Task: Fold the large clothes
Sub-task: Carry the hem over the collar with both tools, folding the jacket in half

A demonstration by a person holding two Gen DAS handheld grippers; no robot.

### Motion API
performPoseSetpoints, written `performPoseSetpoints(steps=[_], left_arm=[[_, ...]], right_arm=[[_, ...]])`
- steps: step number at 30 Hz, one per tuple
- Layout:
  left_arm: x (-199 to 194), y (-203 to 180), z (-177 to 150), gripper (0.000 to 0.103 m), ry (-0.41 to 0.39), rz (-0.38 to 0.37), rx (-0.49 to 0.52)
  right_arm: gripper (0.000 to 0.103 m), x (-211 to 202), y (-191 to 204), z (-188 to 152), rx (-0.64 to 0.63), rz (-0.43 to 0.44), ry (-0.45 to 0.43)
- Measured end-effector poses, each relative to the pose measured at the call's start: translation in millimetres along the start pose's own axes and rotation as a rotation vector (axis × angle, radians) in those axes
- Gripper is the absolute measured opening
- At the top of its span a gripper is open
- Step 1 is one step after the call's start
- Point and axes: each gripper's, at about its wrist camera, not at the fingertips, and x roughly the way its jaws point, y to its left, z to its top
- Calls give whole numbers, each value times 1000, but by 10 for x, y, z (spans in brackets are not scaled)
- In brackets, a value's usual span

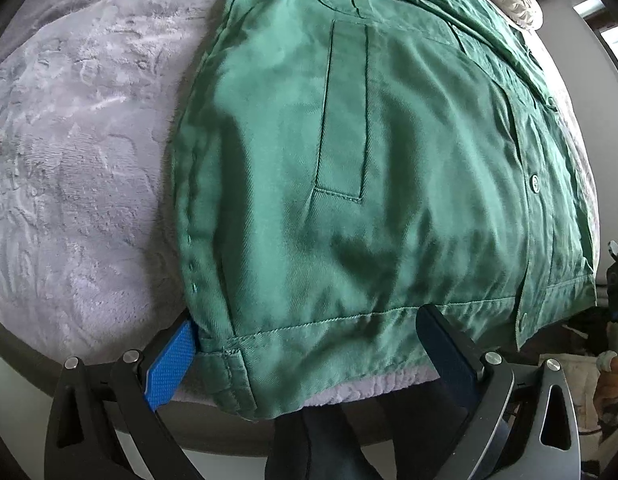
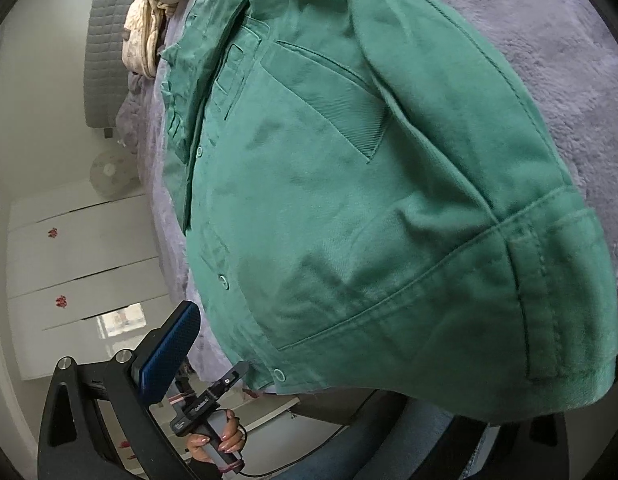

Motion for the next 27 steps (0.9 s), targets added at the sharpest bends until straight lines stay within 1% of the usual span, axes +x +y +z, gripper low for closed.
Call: performPoseSetpoints(steps=[6,8,10,12,13,16,17,18,19,20,21,22,23,24,25,26,27], left_arm=[[-140,30,-55,103,12,-15,-2],[-151,129,-51,103,29,-58,-32],[-77,252,-63,103,70,-123,-86],[-33,309,-80,103,81,-153,-123],[-36,321,-78,103,77,-162,-131],[-77,331,-61,103,63,-218,-162],[-84,334,-56,102,59,-224,-166],[-91,334,-51,99,55,-225,-168],[-102,336,-52,91,44,-212,-167],[-100,344,-50,64,46,-192,-161],[-75,325,-32,33,52,-180,-157],[-64,346,-36,29,63,-198,-154],[-76,359,-43,23,58,-220,-162],[-117,360,-46,19,52,-243,-158],[-160,357,-38,19,47,-247,-145],[-207,341,-36,17,40,-260,-135],[-269,340,-18,16,33,-289,-131]], right_arm=[[103,3,-23,18,10,-12,4],[103,6,-32,19,14,-10,4],[103,7,-39,20,20,-7,0],[103,4,-18,22,23,4,-2],[103,-6,0,17,20,20,-3],[103,-80,99,22,9,121,-17],[103,-106,136,25,7,160,-22],[103,-115,159,30,5,178,-24],[103,-111,177,35,3,180,-23],[103,-95,187,40,1,165,-19],[103,-78,191,39,-3,144,-17],[103,-69,185,38,-4,121,-18],[100,-58,170,35,4,102,-20],[95,-49,153,35,17,81,-22],[70,-43,131,35,32,25,-22],[30,-53,110,40,37,-28,-19],[11,-53,87,42,42,-77,-15]])
